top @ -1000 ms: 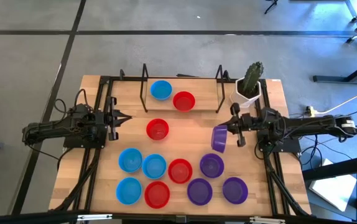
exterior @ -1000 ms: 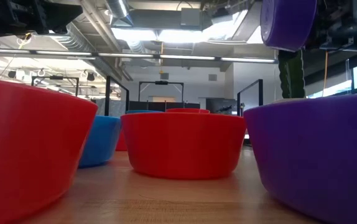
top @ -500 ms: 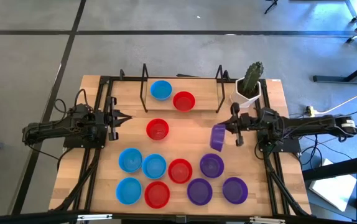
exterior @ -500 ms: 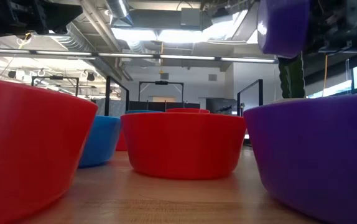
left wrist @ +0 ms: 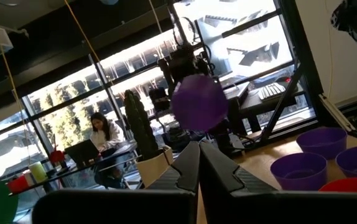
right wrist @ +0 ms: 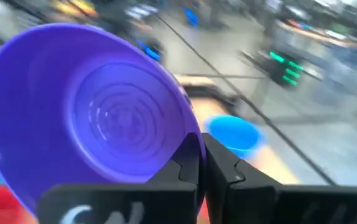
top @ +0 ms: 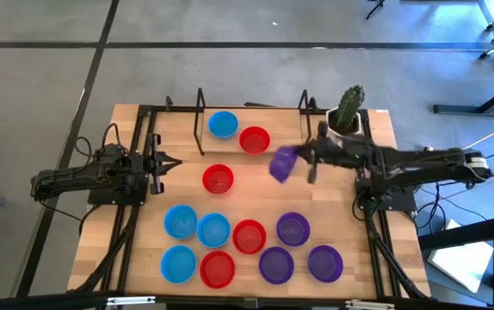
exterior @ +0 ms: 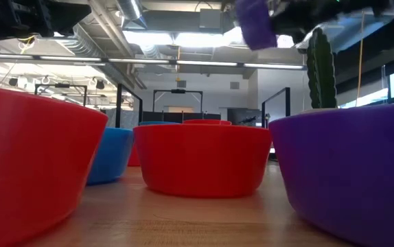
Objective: Pick & Place Mini bowls
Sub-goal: Put the purple bowl on the shelf
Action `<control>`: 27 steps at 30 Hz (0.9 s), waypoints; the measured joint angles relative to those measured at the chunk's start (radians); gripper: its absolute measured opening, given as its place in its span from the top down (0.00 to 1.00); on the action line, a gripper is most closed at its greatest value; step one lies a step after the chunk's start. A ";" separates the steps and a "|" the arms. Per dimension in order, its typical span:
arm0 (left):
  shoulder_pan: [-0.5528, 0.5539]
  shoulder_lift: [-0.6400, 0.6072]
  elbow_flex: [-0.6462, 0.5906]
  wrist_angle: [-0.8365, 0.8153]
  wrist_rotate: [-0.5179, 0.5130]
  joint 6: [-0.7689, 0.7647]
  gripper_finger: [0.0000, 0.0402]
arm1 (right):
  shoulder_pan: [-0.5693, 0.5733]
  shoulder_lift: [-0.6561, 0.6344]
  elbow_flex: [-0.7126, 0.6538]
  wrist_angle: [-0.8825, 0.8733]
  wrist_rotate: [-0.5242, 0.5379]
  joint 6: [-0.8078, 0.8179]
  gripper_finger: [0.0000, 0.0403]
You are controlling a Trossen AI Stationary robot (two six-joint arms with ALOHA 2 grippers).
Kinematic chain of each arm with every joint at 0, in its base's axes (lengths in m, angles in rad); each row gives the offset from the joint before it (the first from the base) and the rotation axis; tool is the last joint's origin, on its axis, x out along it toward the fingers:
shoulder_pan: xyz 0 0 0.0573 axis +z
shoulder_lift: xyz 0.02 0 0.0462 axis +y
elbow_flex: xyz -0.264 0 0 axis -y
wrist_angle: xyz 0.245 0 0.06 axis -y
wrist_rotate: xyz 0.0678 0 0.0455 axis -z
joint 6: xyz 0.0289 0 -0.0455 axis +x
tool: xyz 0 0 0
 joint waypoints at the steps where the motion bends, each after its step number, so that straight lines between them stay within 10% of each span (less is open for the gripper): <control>1: 0.000 0.000 0.000 0.000 0.000 0.000 0.99 | -0.002 0.039 0.076 -0.090 0.054 -0.004 0.99; 18: 0.000 0.000 0.000 0.000 0.018 -0.045 0.99 | -0.353 0.674 1.026 -1.006 0.205 -0.057 0.99; 27: 0.000 0.000 0.000 0.000 0.017 -0.043 0.98 | -0.562 0.901 1.187 -1.118 -0.007 -0.061 0.99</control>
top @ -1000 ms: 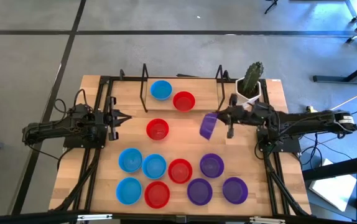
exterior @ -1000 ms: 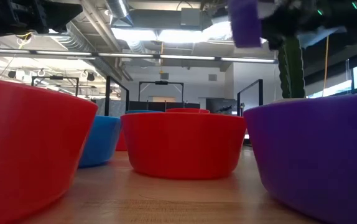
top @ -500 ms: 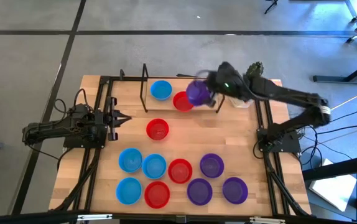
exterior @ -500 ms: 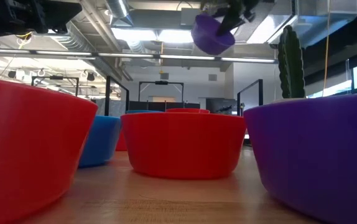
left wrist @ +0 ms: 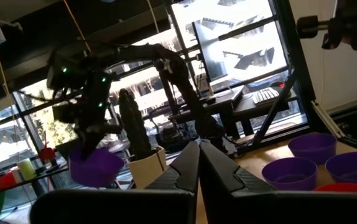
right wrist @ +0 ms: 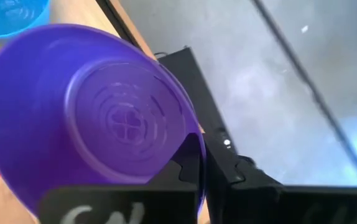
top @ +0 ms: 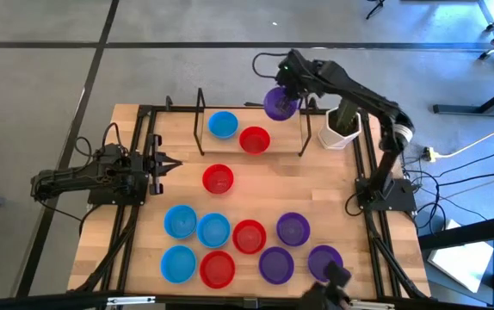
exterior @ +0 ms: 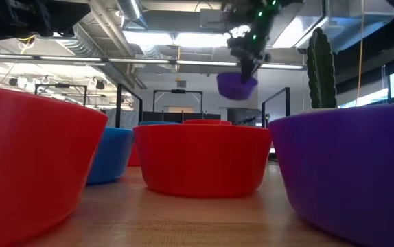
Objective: Pick & Place Mini bowls
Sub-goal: Put the purple bowl on the shelf
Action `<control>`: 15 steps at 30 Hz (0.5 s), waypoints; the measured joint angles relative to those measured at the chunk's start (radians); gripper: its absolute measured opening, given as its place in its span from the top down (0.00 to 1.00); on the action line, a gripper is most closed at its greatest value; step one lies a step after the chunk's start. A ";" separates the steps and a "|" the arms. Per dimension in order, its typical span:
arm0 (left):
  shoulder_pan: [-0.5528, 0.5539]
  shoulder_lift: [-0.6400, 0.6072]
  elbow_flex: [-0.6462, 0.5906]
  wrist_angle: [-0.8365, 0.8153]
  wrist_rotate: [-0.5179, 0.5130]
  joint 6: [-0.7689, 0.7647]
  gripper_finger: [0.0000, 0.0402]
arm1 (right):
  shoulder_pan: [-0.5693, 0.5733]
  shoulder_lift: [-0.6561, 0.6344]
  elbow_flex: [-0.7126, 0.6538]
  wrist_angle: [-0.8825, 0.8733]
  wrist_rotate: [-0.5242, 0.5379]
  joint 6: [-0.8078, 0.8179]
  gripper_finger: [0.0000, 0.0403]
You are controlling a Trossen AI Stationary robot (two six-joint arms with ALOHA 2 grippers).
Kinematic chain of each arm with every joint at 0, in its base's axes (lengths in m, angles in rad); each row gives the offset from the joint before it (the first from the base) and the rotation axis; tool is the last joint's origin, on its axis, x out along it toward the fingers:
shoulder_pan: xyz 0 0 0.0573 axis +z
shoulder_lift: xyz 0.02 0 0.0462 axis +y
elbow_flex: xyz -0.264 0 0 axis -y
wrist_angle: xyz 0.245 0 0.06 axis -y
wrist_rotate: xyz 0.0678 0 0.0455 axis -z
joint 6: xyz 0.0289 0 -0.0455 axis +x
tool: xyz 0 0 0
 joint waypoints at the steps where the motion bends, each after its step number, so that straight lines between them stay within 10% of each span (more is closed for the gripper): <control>1: 0.000 0.000 0.000 0.000 -0.005 0.008 0.98 | -0.009 0.020 0.009 -0.001 -0.008 -0.004 0.99; 15: 0.000 0.000 0.000 0.000 -0.051 0.017 0.98 | -0.045 0.208 0.024 -0.003 -0.100 -0.083 0.99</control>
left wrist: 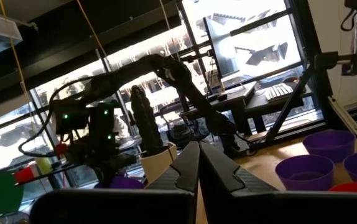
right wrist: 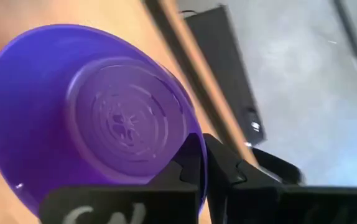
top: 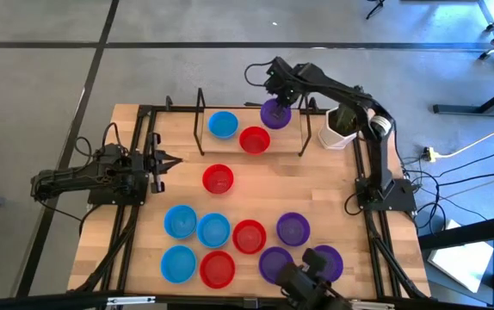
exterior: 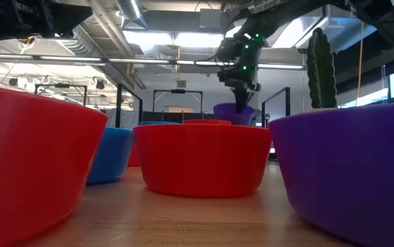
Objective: Pick & Place Mini bowls
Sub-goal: Put the purple bowl on the shelf
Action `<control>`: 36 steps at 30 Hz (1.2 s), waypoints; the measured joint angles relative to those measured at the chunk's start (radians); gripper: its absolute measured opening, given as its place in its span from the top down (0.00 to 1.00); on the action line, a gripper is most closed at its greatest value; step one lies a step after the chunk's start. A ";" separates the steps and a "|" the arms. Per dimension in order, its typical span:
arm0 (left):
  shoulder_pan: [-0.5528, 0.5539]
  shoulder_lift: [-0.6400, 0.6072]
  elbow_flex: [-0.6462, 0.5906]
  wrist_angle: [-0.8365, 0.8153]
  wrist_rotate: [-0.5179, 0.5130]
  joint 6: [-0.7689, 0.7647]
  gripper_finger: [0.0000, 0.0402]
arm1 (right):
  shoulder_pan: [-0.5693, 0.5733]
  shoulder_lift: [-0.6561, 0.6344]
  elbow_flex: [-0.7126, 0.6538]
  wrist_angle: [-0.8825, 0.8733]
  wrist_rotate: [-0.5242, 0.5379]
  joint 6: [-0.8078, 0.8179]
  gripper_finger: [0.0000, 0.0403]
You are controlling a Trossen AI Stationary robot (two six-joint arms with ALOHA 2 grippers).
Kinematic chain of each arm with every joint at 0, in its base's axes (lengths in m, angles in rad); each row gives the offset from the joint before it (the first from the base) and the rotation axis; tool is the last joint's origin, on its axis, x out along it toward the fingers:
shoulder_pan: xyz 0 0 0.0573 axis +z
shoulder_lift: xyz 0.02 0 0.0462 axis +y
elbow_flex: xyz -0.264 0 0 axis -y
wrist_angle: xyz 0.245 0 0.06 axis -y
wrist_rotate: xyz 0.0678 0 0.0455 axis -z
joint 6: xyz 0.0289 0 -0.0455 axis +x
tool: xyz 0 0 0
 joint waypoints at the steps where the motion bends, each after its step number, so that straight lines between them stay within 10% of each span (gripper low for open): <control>1: 0.000 0.000 0.000 0.000 0.000 0.000 0.98 | 0.000 0.008 0.000 -0.005 -0.001 -0.012 0.99; 36: 0.000 0.000 0.000 0.000 0.000 0.000 0.98 | -0.011 0.025 -0.068 -0.002 -0.046 -0.224 0.99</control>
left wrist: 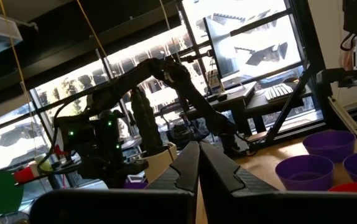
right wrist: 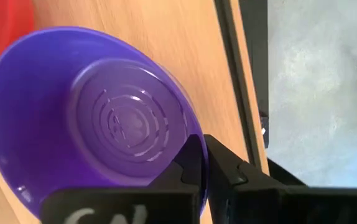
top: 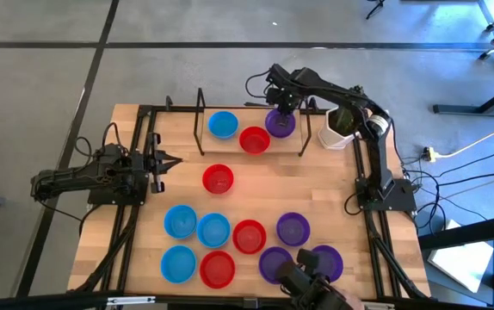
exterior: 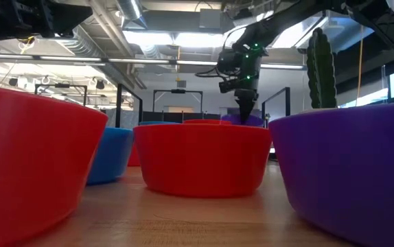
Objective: Pick & Place Mini bowls
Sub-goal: Put the purple bowl on the shelf, then stack the blue bowl on the blue bowl on the shelf
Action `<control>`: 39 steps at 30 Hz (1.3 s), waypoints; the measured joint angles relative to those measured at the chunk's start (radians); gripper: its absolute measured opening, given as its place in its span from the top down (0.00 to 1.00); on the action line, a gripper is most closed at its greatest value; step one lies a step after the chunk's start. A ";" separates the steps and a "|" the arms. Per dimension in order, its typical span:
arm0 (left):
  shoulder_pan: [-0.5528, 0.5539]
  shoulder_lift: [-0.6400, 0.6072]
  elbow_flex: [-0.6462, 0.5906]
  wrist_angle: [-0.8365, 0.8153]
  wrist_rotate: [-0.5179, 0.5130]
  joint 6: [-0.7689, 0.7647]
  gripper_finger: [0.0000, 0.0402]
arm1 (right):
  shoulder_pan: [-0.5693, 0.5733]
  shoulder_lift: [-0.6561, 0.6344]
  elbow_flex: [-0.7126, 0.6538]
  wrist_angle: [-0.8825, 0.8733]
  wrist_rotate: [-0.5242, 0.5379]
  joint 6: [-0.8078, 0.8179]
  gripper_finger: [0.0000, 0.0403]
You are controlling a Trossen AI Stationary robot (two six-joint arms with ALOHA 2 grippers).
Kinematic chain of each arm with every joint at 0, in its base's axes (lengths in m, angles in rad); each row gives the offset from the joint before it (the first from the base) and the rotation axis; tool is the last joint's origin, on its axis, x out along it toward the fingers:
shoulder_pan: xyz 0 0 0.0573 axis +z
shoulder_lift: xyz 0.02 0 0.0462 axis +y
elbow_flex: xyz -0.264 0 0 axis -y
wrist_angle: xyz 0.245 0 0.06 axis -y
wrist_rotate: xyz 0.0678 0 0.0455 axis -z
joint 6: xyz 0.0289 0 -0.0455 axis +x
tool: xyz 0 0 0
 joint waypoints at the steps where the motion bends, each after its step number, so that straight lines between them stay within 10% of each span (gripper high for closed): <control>1: 0.000 0.000 0.000 0.000 0.000 0.000 0.98 | -0.002 0.001 -0.002 -0.001 0.000 -0.001 0.99; 39: 0.000 0.000 0.000 0.000 -0.003 0.000 0.98 | -0.008 0.063 -0.002 0.097 0.132 0.009 0.75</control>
